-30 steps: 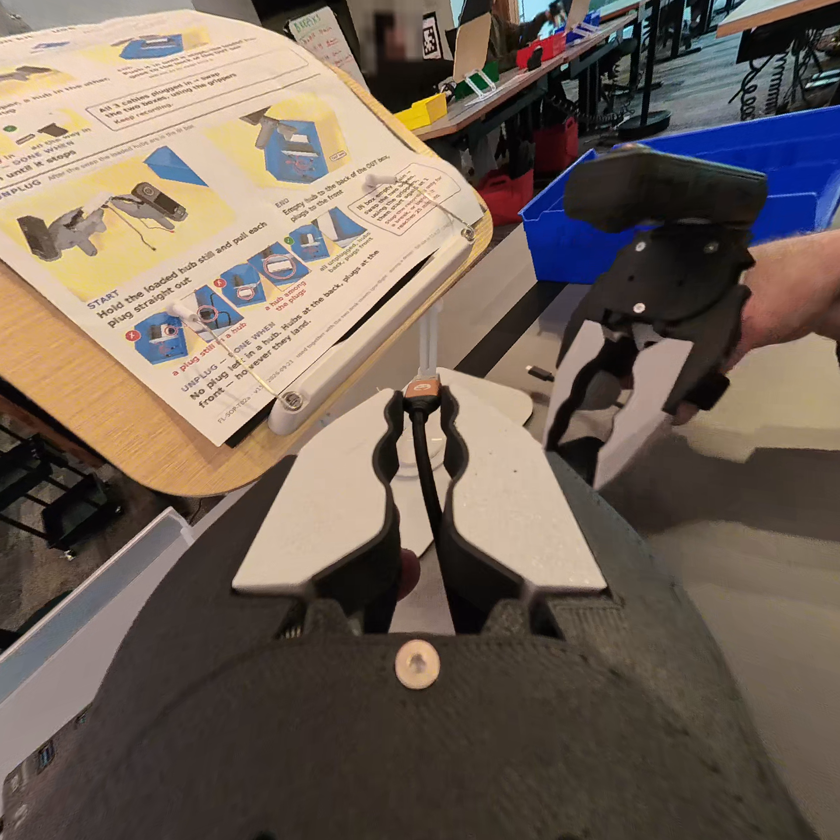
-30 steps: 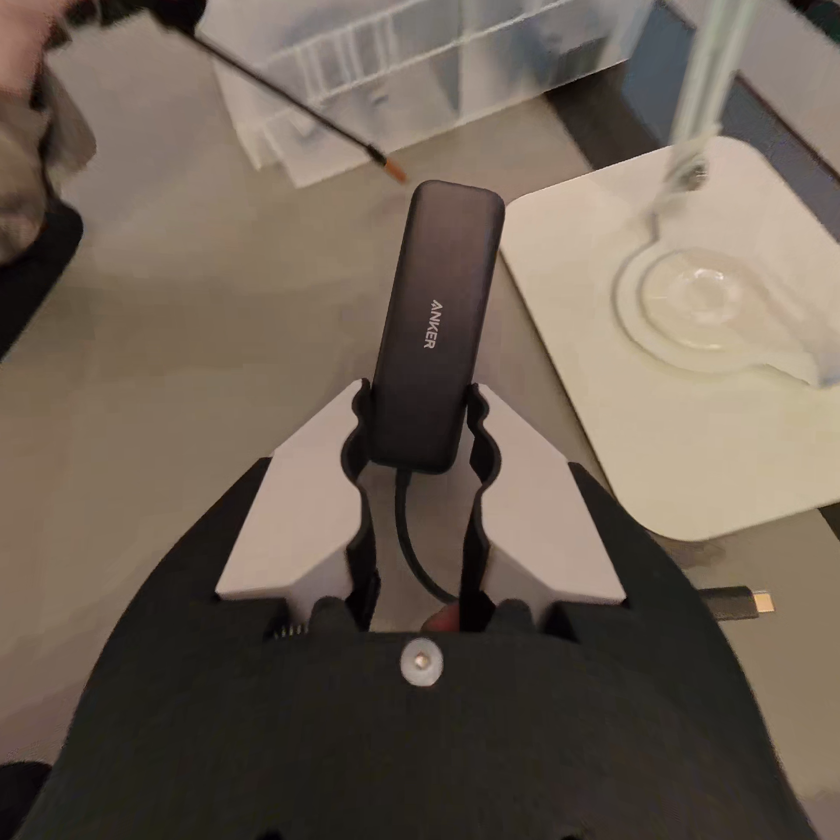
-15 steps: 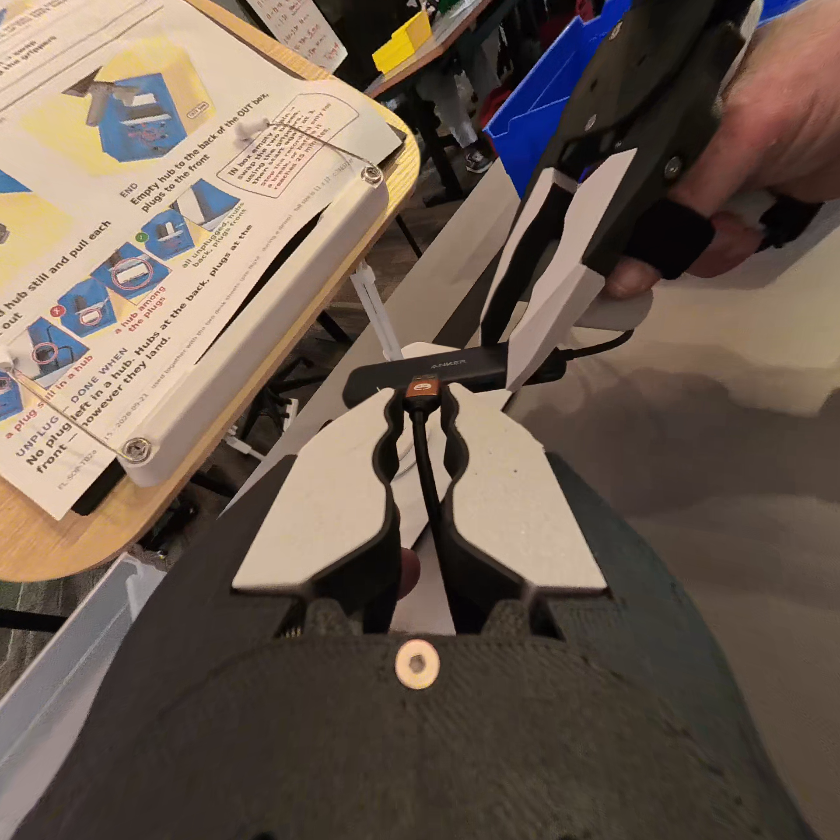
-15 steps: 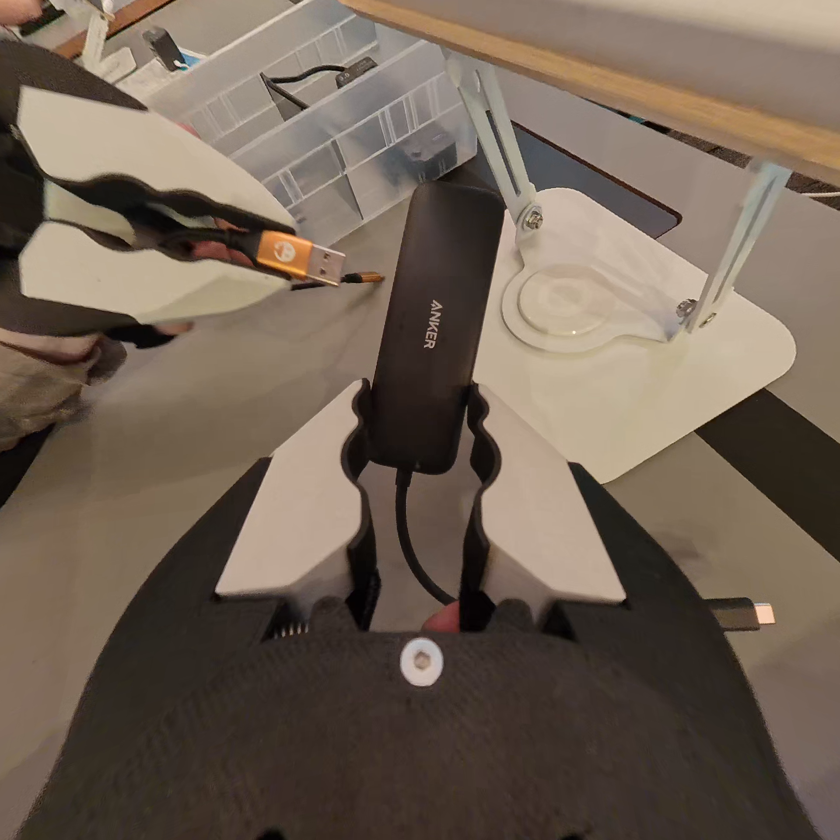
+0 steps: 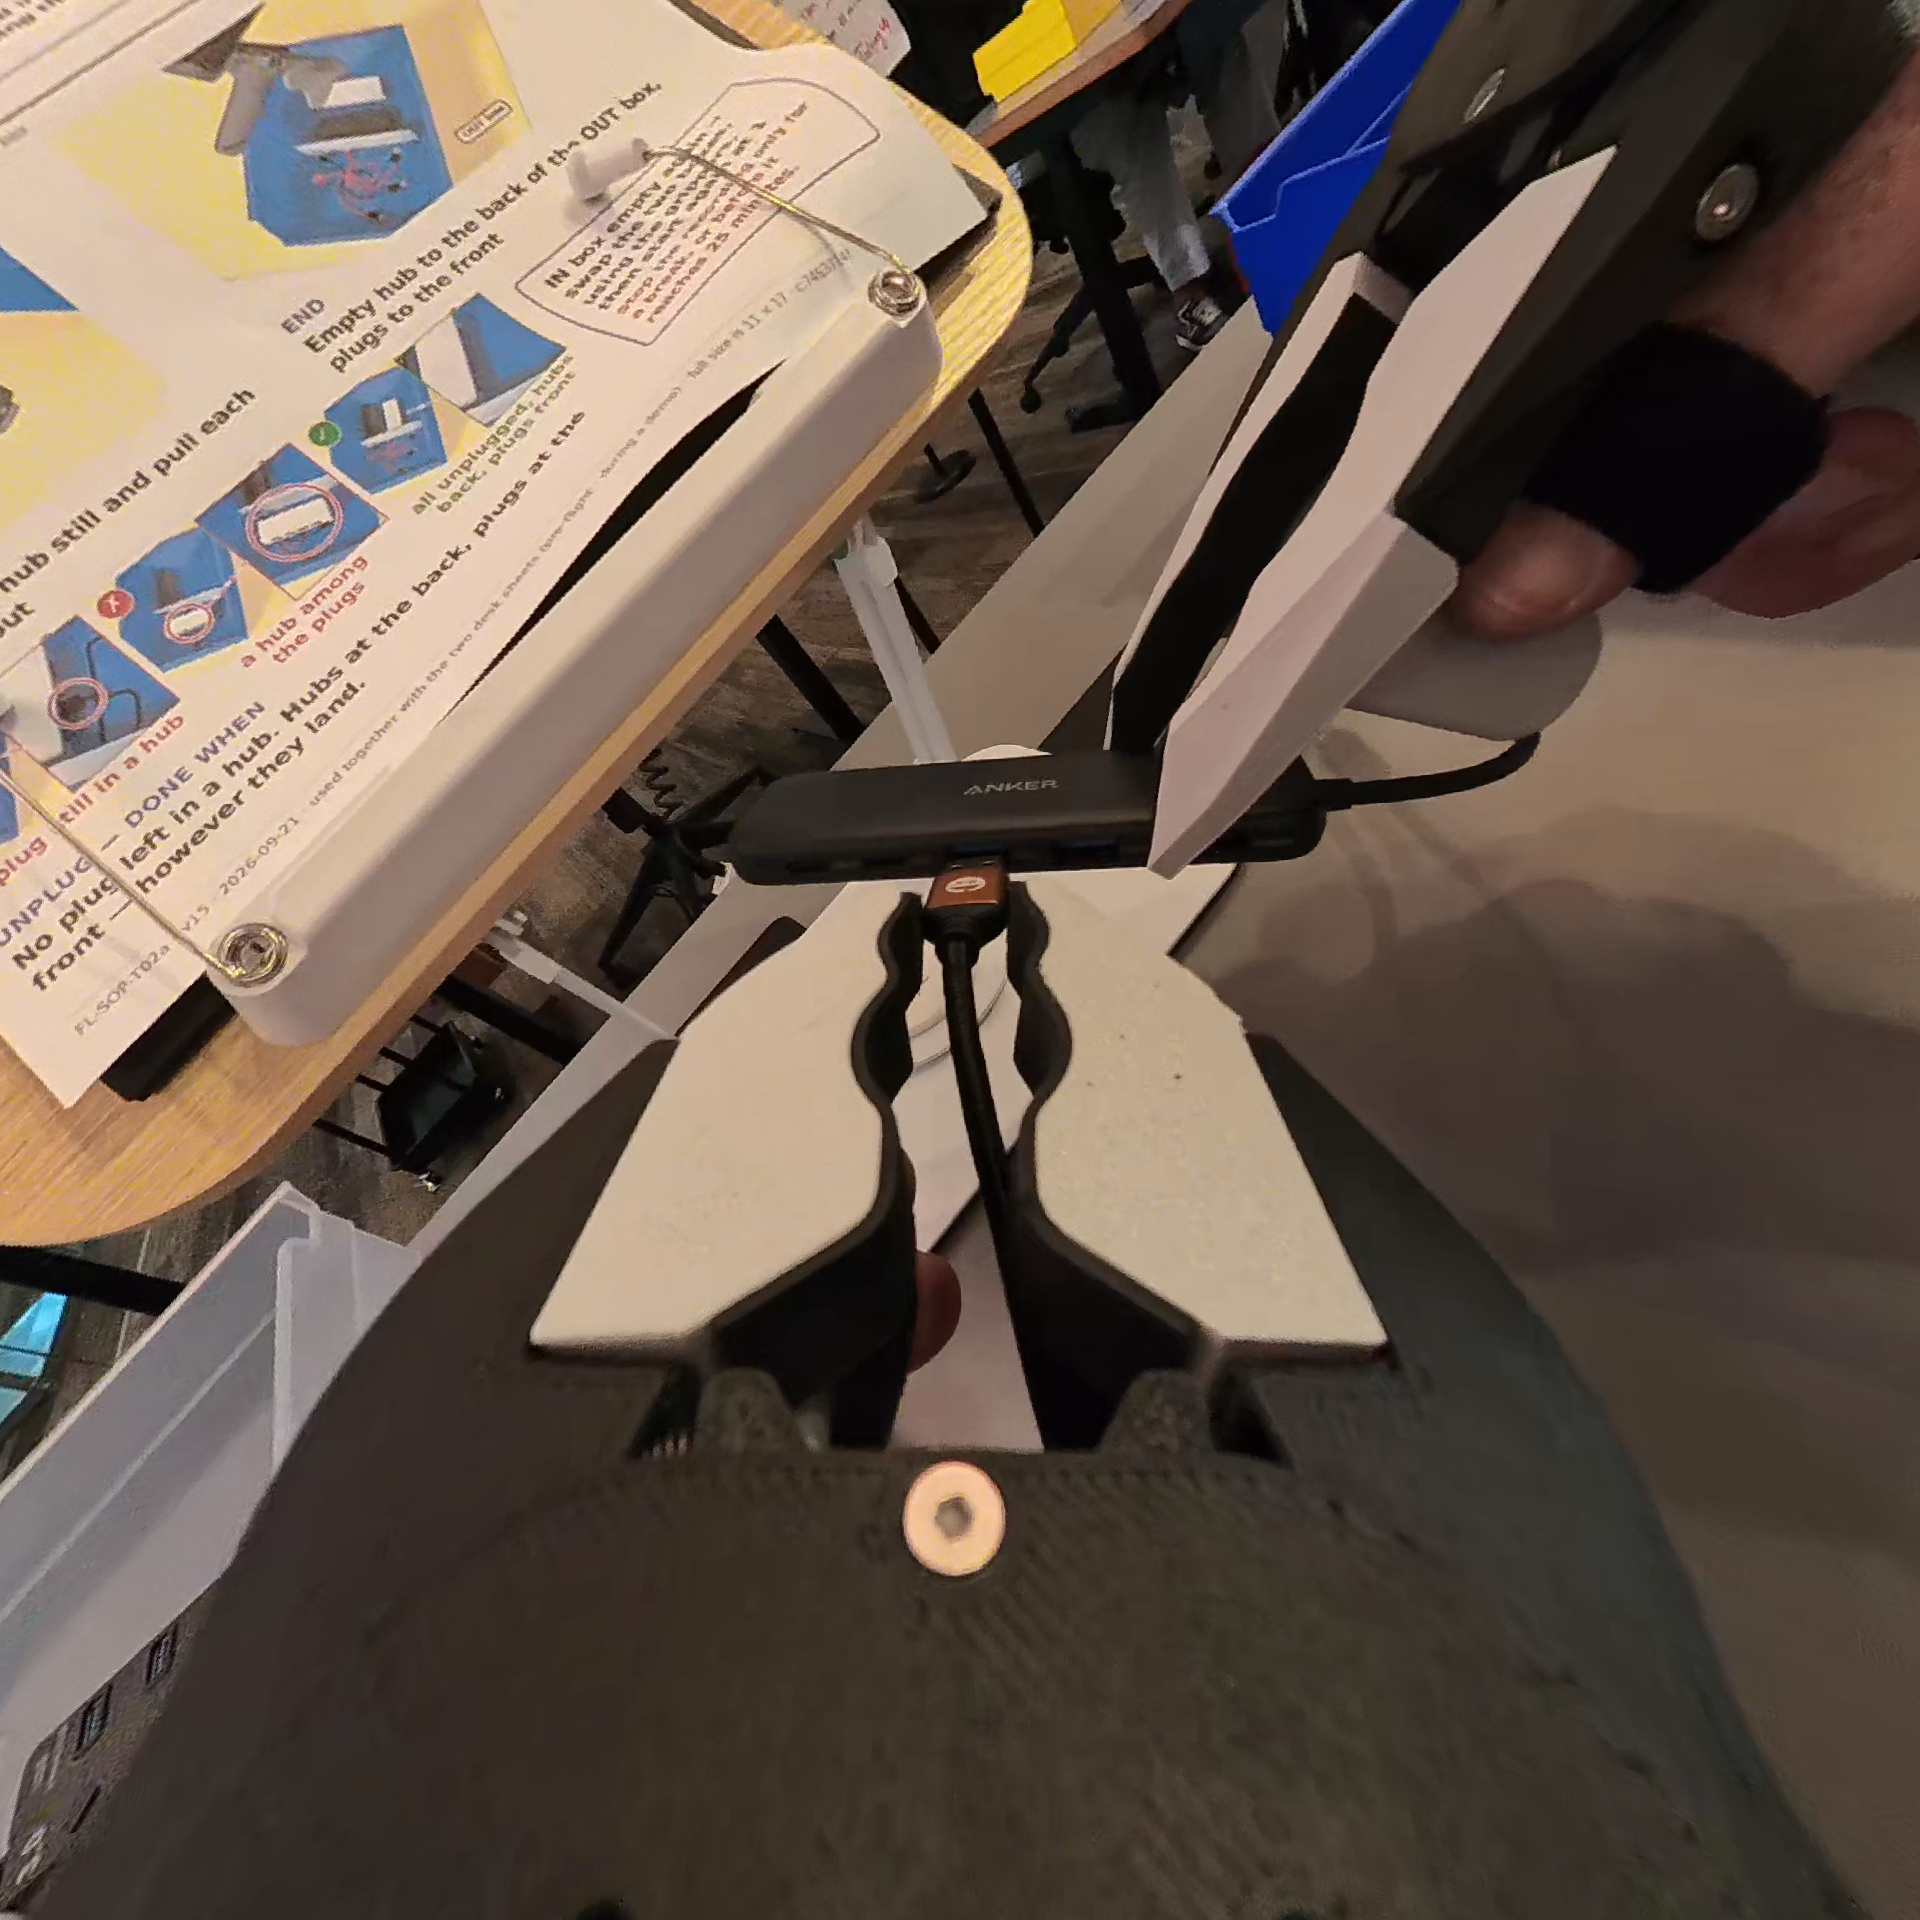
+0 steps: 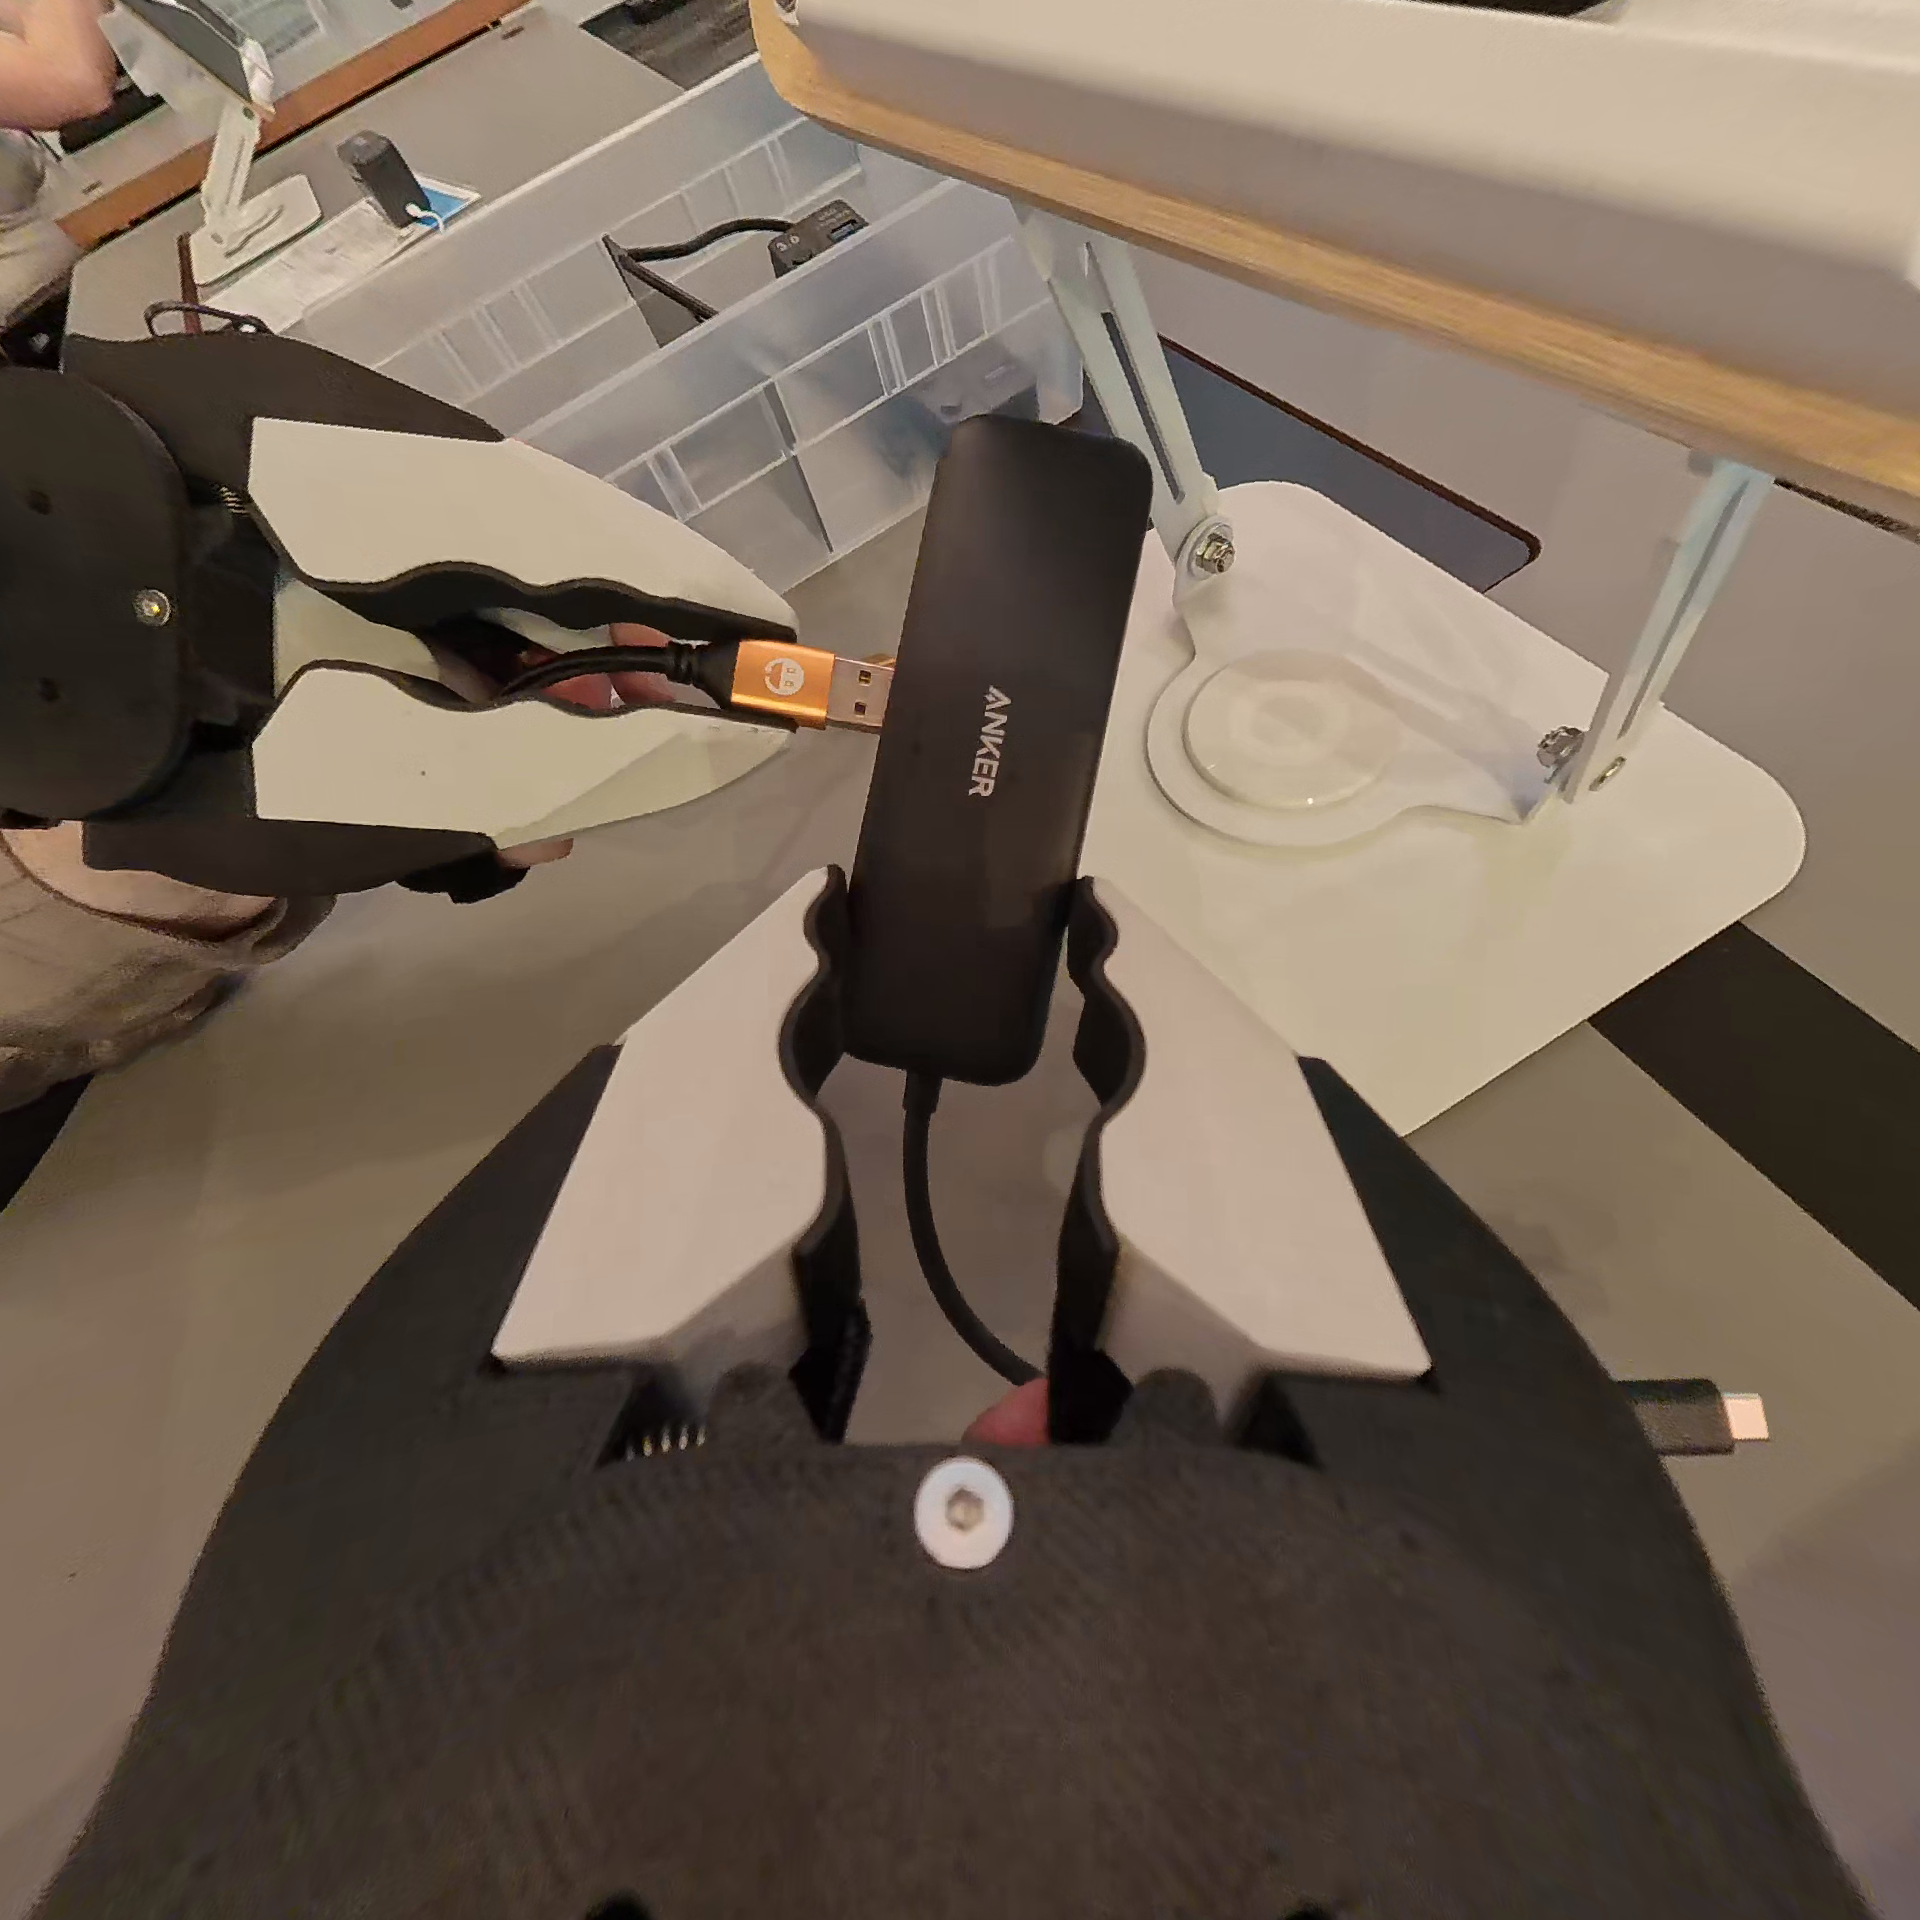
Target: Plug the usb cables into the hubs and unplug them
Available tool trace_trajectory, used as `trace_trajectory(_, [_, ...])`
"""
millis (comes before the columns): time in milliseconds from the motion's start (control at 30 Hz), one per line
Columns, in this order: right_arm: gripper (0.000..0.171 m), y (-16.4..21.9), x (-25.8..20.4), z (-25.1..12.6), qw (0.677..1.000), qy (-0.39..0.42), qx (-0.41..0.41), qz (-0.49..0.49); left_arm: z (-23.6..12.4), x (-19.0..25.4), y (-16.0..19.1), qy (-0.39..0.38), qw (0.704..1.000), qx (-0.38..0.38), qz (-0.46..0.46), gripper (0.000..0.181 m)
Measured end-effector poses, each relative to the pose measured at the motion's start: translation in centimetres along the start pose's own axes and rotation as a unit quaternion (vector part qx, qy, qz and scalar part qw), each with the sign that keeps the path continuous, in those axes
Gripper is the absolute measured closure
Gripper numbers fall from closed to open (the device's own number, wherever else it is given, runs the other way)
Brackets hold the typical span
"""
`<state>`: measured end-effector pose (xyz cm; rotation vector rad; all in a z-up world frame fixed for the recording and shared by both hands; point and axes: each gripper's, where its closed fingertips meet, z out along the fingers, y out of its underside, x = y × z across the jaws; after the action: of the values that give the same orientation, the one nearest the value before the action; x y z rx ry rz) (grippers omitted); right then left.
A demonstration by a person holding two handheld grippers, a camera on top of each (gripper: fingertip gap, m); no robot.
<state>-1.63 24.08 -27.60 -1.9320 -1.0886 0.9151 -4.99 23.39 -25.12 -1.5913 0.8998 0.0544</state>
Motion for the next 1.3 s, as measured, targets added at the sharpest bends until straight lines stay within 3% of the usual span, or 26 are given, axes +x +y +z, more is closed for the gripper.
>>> trace_trajectory(1300, [0.131,-0.8,-1.3,-0.3,0.999,-0.017,0.011,-0.028,-0.6,-0.3,-1.0,-0.006,0.998,0.053,0.029,0.165])
